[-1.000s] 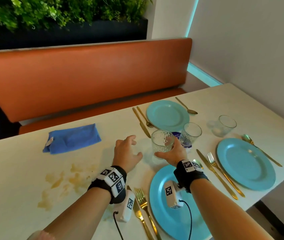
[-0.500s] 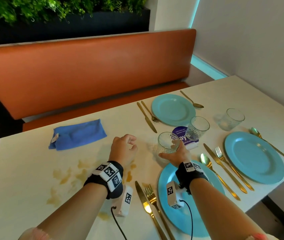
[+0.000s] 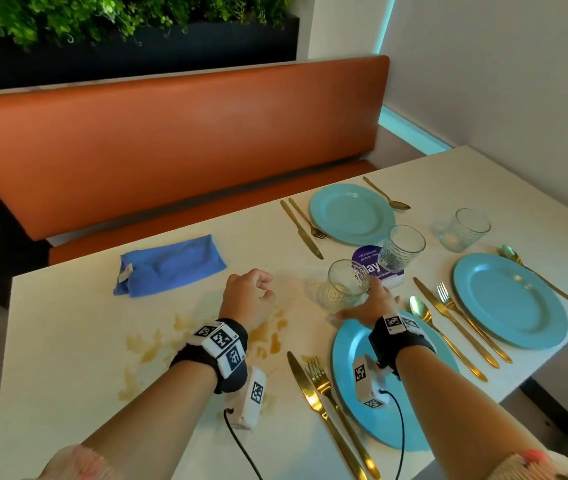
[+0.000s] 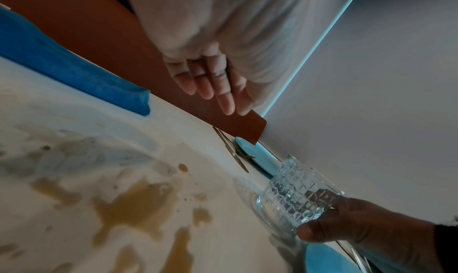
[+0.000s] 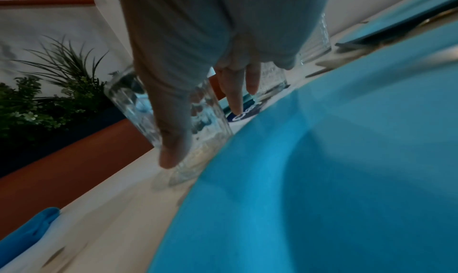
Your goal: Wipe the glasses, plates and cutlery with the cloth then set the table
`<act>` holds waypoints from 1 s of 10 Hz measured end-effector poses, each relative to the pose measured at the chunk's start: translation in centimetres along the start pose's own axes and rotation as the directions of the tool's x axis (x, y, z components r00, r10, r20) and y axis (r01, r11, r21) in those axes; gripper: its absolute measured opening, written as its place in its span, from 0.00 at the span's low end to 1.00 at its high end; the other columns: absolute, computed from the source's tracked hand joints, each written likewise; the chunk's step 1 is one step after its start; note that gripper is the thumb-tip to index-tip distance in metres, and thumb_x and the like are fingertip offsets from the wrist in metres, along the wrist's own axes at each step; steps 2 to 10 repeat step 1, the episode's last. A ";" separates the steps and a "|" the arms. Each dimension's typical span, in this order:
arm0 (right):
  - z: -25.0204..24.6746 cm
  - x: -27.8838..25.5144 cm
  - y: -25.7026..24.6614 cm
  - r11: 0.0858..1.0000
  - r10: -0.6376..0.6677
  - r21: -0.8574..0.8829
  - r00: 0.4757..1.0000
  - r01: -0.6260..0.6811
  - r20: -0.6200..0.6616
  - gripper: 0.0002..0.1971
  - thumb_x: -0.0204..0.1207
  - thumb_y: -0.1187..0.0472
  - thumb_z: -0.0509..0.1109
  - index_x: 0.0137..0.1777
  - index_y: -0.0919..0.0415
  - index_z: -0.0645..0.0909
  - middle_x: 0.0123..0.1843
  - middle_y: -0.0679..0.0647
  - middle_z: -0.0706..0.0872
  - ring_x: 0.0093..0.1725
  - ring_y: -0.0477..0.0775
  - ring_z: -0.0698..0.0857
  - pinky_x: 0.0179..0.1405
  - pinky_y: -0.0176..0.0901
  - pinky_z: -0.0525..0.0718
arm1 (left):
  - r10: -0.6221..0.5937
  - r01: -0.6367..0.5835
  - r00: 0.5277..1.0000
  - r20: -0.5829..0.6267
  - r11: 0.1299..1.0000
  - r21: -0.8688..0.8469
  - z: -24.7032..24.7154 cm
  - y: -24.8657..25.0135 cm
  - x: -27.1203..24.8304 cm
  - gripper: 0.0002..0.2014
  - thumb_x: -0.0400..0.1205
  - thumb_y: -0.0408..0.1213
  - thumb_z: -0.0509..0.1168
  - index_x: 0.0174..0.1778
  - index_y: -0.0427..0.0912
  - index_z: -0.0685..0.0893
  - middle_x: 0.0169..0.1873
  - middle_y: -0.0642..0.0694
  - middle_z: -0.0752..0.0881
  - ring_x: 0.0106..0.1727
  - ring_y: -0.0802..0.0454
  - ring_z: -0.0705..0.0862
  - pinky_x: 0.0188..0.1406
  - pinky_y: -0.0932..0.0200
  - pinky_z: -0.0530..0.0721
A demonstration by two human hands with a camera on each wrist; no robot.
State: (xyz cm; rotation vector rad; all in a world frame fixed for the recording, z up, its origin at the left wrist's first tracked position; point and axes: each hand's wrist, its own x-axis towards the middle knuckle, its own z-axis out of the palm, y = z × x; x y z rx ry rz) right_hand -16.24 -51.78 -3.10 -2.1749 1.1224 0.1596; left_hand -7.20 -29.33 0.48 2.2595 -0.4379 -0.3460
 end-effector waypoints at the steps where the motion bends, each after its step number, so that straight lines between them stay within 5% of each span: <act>1: -1.0 -0.2 0.2 1.000 -0.023 -0.020 0.999 0.022 -0.040 0.55 0.49 0.52 0.87 0.77 0.52 0.61 0.74 0.57 0.73 0.76 0.63 0.66 0.76 0.64 0.66 | 0.013 -0.014 1.000 -0.016 1.000 -0.021 -0.5 0.2 -0.2 0.13 0.79 0.33 0.64 0.59 0.44 0.82 0.50 0.49 0.87 0.61 0.49 0.74 0.53 0.65 0.70; 10: -1.0 -0.2 0.2 1.000 -0.023 -0.020 0.999 0.022 -0.040 0.55 0.49 0.52 0.87 0.77 0.52 0.61 0.74 0.57 0.73 0.76 0.63 0.66 0.76 0.64 0.66 | 0.013 -0.014 1.000 -0.016 1.000 -0.021 -0.5 0.2 -0.2 0.13 0.79 0.33 0.64 0.59 0.44 0.82 0.50 0.49 0.87 0.61 0.49 0.74 0.53 0.65 0.70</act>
